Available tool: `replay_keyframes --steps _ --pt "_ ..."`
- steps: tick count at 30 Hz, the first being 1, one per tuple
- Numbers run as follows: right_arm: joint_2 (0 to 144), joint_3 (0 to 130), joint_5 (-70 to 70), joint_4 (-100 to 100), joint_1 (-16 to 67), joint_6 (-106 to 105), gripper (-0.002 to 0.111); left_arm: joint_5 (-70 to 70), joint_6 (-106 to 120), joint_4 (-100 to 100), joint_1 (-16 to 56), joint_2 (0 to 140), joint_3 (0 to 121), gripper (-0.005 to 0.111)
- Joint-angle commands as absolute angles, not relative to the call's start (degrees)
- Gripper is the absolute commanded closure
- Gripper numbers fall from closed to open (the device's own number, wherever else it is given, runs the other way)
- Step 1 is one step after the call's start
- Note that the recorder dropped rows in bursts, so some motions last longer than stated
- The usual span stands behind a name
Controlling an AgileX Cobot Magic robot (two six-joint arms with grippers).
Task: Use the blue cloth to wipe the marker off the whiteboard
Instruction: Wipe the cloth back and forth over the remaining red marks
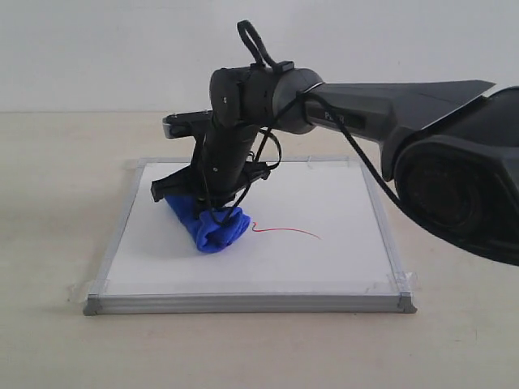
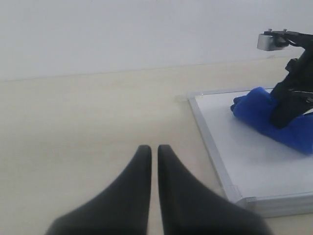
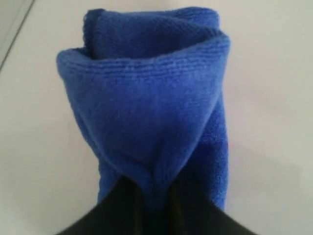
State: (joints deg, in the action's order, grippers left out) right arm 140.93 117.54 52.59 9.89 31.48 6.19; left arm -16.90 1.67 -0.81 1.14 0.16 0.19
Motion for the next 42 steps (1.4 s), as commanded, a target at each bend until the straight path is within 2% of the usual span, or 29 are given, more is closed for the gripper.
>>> replay_keyframes --steps 1,7,14,18,26,34,38,42 --pt "144.08 116.08 52.75 0.48 29.99 16.48 0.108 -16.97 1.79 -0.47 1.38 0.00 0.00 0.102" --pt "143.09 116.08 51.87 0.45 28.51 19.62 0.108 -16.97 1.79 -0.47 1.38 0.00 0.00 0.102" --pt "142.96 116.08 62.33 -17.24 27.51 23.68 0.108 -16.97 1.79 -0.47 1.38 0.00 0.00 0.102" --pt "142.96 116.08 62.91 -13.83 27.36 21.28 0.108 -16.97 1.79 -0.47 1.38 0.00 0.00 0.102" --pt "142.96 116.08 63.27 2.14 32.02 -1.84 0.108 -16.97 1.79 -0.47 1.38 0.00 0.00 0.102" --pt "142.96 116.08 69.96 3.41 37.41 -10.40 0.108 -16.97 1.79 -0.47 1.38 0.00 0.00 0.102" --pt "142.96 115.96 69.96 2.22 38.88 -10.66 0.108 -16.97 1.79 -0.47 1.38 0.00 0.00 0.102" --pt "142.96 115.96 69.96 -11.94 37.96 0.41 0.108 -16.97 1.79 -0.47 1.38 0.00 0.00 0.102"
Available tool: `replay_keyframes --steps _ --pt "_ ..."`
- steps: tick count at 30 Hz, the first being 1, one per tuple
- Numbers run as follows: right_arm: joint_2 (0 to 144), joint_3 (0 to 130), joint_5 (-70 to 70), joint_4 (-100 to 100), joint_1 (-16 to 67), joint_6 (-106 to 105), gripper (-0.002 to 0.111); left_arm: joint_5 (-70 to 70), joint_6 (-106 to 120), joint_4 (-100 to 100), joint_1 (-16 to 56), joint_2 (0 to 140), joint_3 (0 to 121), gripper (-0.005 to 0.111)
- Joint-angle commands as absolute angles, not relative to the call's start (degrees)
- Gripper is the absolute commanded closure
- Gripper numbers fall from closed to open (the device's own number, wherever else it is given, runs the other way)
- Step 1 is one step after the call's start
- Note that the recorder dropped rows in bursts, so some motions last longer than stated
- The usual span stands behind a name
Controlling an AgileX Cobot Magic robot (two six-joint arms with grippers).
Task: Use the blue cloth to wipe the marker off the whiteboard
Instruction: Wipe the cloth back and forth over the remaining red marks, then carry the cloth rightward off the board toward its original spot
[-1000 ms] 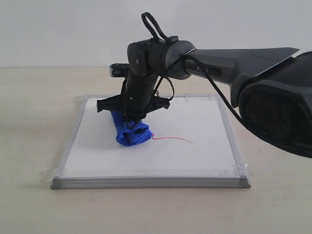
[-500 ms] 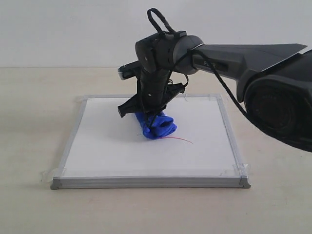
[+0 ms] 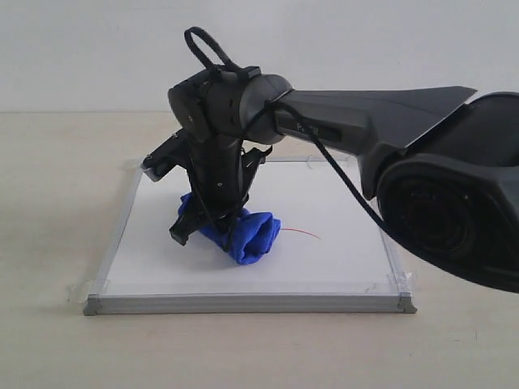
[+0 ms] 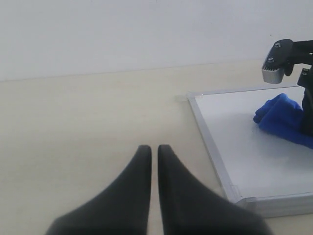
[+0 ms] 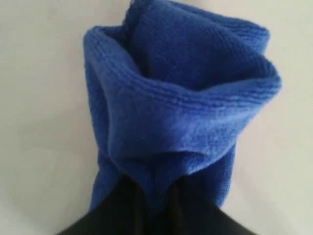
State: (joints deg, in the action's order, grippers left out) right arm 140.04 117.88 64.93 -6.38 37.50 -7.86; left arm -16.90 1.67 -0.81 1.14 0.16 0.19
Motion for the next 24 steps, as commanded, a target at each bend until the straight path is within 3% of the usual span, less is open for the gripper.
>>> replay_keyframes --steps 1,8,18,24 --pt "142.81 115.96 69.96 -14.41 37.17 1.86 0.108 -16.97 1.79 -0.47 1.38 0.00 0.00 0.102" --pt "141.60 114.99 69.96 -12.09 30.59 4.59 0.108 -16.97 1.79 -0.47 1.38 0.00 0.00 0.102" --pt "131.66 95.16 69.96 -18.41 22.66 4.76 0.108 -16.97 1.79 -0.47 1.38 0.00 0.00 0.102" --pt "129.80 90.62 69.88 -11.25 21.74 6.91 0.108 -16.97 1.79 -0.47 1.38 0.00 0.00 0.102"
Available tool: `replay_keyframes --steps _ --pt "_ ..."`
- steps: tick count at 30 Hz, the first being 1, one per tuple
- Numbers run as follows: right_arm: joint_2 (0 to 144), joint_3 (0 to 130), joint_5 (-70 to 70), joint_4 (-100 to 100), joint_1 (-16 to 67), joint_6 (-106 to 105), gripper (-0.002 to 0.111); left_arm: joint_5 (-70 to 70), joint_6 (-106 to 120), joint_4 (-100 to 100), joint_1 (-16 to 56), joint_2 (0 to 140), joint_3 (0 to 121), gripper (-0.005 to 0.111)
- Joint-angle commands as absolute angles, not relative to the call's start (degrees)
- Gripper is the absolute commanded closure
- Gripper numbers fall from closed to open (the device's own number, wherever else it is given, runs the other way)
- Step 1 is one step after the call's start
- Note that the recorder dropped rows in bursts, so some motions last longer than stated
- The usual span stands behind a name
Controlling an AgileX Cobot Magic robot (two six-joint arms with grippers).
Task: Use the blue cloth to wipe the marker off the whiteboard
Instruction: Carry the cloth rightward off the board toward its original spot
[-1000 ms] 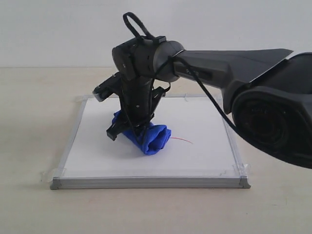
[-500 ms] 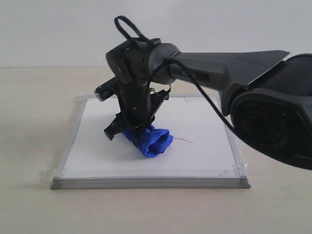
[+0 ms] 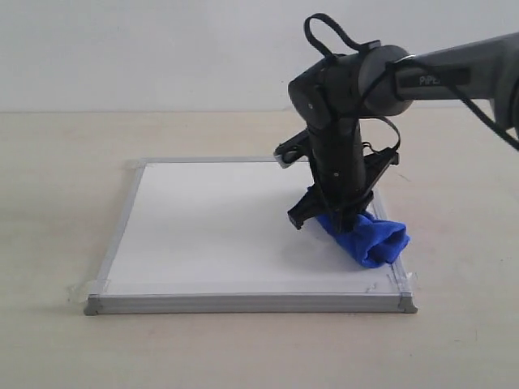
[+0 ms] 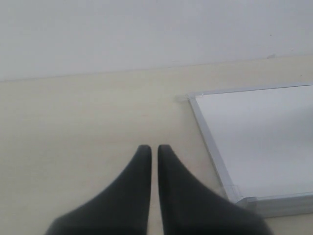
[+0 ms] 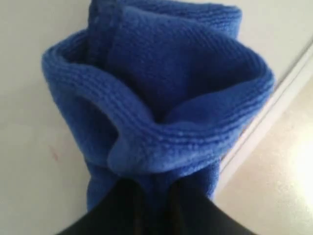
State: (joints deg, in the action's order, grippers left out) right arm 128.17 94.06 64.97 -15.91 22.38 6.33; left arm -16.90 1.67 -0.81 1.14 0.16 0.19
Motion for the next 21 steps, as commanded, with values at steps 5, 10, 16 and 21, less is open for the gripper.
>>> replay_keyframes --steps 5,10,16,21 --pt "129.80 90.83 59.41 2.45 26.52 0.84 0.108 -16.97 1.79 -0.47 1.38 0.00 0.00 0.102" --pt "129.80 90.85 55.77 2.48 29.82 -0.49 0.108 -16.97 1.79 -0.47 1.38 0.00 0.00 0.102" --pt "128.79 90.59 60.62 1.72 23.84 1.80 0.108 -16.97 1.79 -0.47 1.38 0.00 0.00 0.102" --pt "121.20 86.11 59.79 1.72 17.98 2.02 0.108 -16.97 1.79 -0.47 1.38 0.00 0.00 0.102"
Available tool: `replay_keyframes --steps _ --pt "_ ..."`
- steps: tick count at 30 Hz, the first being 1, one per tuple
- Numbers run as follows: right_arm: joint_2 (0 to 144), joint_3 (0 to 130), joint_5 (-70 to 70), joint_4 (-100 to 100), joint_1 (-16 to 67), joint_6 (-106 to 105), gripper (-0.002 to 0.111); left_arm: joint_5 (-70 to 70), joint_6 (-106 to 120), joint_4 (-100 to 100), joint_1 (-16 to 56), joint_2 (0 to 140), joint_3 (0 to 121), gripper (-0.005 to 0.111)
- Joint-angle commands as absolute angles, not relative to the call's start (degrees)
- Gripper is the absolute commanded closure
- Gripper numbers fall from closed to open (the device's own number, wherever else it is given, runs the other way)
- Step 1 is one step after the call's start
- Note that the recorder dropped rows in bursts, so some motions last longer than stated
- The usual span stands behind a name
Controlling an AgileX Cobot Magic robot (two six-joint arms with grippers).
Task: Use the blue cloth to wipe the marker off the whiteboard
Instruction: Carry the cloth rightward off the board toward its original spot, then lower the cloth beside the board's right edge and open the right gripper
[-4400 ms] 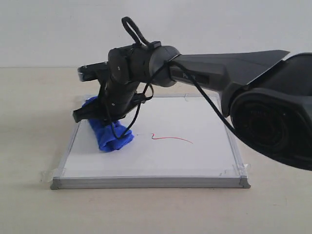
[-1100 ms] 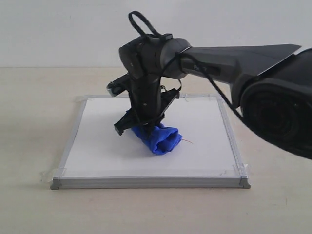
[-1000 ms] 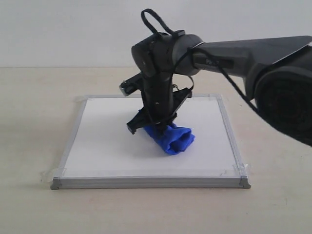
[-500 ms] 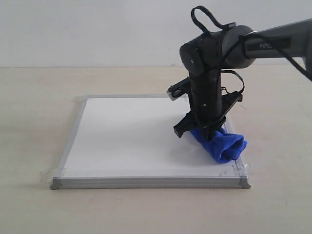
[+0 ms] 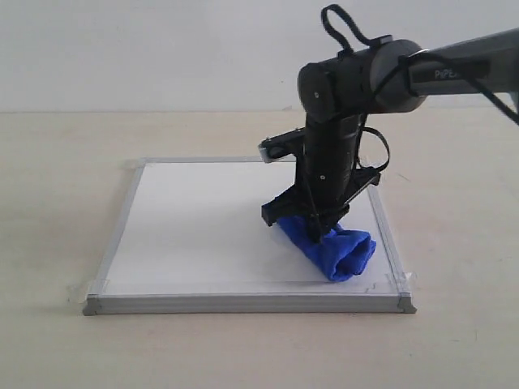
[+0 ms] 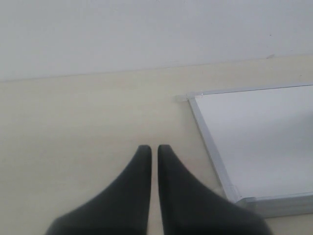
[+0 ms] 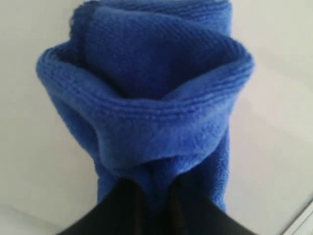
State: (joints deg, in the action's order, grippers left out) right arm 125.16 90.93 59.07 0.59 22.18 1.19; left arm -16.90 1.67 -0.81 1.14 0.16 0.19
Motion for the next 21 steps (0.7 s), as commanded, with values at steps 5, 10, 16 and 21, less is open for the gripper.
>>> replay_keyframes --steps 5,10,16,21 --pt "110.50 77.19 49.97 0.87 11.94 8.03 0.108 -16.97 1.79 -0.47 1.38 0.00 0.00 0.102" --pt "106.34 72.09 47.38 0.87 7.03 9.12 0.108 -16.97 1.79 -0.47 1.38 0.00 0.00 0.102" --pt "108.72 71.99 42.99 0.41 4.28 10.45 0.108 -16.97 1.79 -0.47 1.38 0.00 0.00 0.102" --pt "110.71 71.99 40.98 0.00 4.01 9.12 0.108 -16.97 1.79 -0.47 1.38 0.00 0.00 0.102"
